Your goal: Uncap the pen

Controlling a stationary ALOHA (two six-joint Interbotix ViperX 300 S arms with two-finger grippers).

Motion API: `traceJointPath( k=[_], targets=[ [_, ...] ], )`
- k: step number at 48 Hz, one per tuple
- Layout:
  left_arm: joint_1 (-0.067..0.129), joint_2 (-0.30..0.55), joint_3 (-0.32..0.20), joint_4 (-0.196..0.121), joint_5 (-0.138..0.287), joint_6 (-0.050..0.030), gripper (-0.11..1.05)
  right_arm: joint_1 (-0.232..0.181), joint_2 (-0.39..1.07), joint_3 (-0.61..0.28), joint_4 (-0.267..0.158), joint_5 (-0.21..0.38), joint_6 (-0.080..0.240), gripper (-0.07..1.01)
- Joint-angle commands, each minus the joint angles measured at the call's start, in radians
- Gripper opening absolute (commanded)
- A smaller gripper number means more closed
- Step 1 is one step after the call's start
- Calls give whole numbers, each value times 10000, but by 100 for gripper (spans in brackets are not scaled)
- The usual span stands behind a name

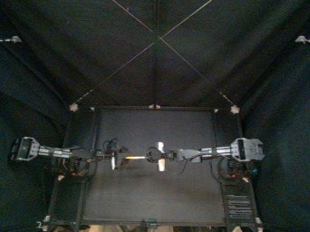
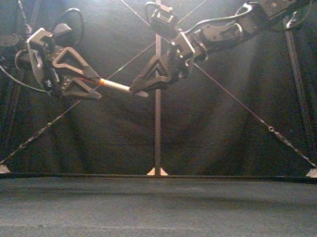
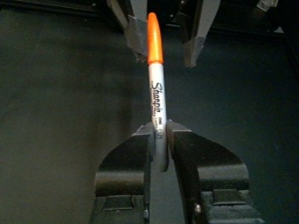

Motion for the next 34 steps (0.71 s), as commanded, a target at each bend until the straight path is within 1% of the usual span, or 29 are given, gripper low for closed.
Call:
traceJointPath(
  k=[1,5,9,10,13,14,19,25,28,33,34],
  targets=[
    [-31,-61,-291,0,-92,15,89,-77,-430,-92,0,-92,0,53],
    [-15,-61,-307,0,-92,15,88,-92,-430,-107,0,-92,-15,53],
    [-15,-77,-307,0,-92,15,83,-92,-430,-92,0,-92,0,53],
    [-15,-77,-291,15,-92,31,82,-77,-430,-92,0,-92,0,53],
    [-15,-77,-291,0,-46,31,76,-92,-430,-61,0,-92,0,53],
    [-15,-61,-291,0,-46,15,72,-92,-430,-61,0,-92,0,53],
    [-15,-77,-261,0,-31,15,59,-92,-445,-61,0,-92,0,53],
    [-15,-92,-261,0,-31,15,49,-107,-491,-46,0,-92,-15,53],
    [0,-138,-245,0,-31,15,47,-123,-522,0,0,-92,-15,53],
    [0,-307,-215,0,-31,15,47,-153,-614,138,0,-92,-15,53],
    [-15,-337,-199,0,-31,31,47,-153,-629,184,0,-92,-15,53]
  ],
)
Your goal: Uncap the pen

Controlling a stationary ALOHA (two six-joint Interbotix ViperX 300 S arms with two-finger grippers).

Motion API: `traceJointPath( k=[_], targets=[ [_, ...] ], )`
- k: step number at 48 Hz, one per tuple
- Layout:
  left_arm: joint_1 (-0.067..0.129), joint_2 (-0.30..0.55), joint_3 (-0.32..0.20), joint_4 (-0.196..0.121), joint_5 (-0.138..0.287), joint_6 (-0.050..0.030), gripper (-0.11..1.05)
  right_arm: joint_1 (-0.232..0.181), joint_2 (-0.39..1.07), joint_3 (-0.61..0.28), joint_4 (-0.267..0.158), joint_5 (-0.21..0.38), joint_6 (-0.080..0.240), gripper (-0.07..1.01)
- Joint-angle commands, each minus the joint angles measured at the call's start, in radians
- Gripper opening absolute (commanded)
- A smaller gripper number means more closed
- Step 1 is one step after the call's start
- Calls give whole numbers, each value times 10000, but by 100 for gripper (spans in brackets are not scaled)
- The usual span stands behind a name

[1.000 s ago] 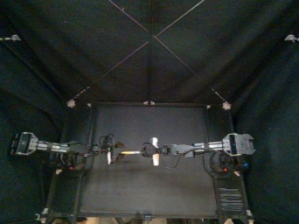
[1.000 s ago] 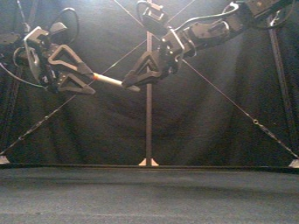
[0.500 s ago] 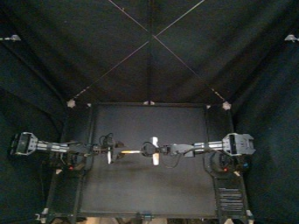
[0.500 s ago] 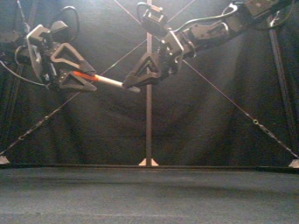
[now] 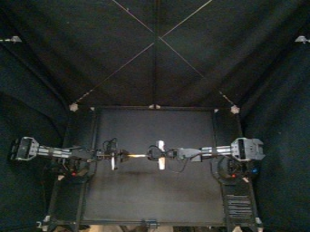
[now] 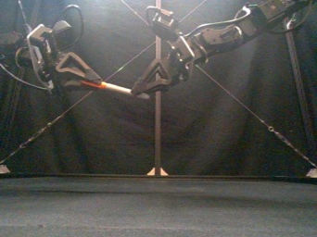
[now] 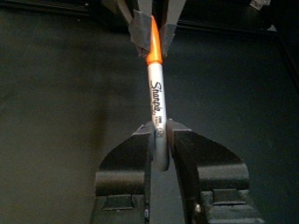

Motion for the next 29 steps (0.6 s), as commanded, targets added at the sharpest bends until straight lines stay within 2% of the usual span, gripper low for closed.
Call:
traceJointPath(
  k=[1,9,19,29],
  targets=[
    [31,-230,-123,0,-31,0,47,-46,-598,92,0,-61,15,53],
    [0,-721,92,0,-31,-15,47,-46,-982,430,0,-215,31,53],
    [0,-1319,399,0,-31,0,47,-169,-1519,1028,77,-874,46,53],
    [0,-1488,491,15,-15,0,47,-261,-1810,1488,153,-1212,61,53]
  ],
)
